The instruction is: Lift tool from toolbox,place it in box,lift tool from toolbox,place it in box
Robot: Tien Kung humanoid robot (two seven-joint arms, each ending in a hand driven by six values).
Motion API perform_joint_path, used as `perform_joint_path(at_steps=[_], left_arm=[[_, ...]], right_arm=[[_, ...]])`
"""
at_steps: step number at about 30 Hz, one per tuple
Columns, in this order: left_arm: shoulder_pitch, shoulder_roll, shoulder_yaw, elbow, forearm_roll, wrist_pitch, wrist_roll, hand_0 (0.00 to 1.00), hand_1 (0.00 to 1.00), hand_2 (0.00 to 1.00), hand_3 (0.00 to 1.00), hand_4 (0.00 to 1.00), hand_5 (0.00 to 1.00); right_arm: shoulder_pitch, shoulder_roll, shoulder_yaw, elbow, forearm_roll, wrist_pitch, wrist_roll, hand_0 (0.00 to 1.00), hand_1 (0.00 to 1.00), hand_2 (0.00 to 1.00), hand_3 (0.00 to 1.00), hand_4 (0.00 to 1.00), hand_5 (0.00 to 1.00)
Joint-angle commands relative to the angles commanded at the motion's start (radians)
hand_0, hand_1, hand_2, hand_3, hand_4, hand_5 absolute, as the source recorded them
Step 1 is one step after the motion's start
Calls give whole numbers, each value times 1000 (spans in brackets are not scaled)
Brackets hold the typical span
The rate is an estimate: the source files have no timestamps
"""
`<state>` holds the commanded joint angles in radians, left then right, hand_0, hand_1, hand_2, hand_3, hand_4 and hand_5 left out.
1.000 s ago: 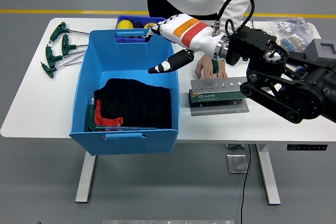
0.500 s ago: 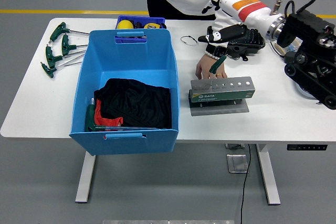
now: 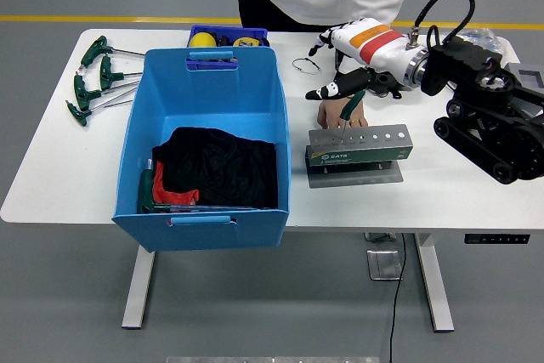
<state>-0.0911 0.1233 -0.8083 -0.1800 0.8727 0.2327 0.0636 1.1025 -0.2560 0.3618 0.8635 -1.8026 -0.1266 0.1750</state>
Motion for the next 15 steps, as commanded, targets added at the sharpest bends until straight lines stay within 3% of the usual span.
perform_joint_path(at_steps=[9, 10, 15], left_arm=[[-6, 1, 3, 0, -4, 3, -4, 725, 653, 739, 748, 762, 746], [-7, 1, 3, 0, -4, 3, -4, 725, 651, 739, 748, 762, 746], [-10, 2, 5, 0, -3, 2, -4, 725, 651, 739, 748, 762, 746]], right_arm=[[25, 51, -107, -109, 11, 14, 19, 744, 692, 747, 720, 998, 804], [24, 55, -112, -116, 10, 16, 18, 704, 622, 691, 671, 998, 802], [15, 60, -140, -141, 1, 13, 22, 704, 622, 691, 671, 998, 802]])
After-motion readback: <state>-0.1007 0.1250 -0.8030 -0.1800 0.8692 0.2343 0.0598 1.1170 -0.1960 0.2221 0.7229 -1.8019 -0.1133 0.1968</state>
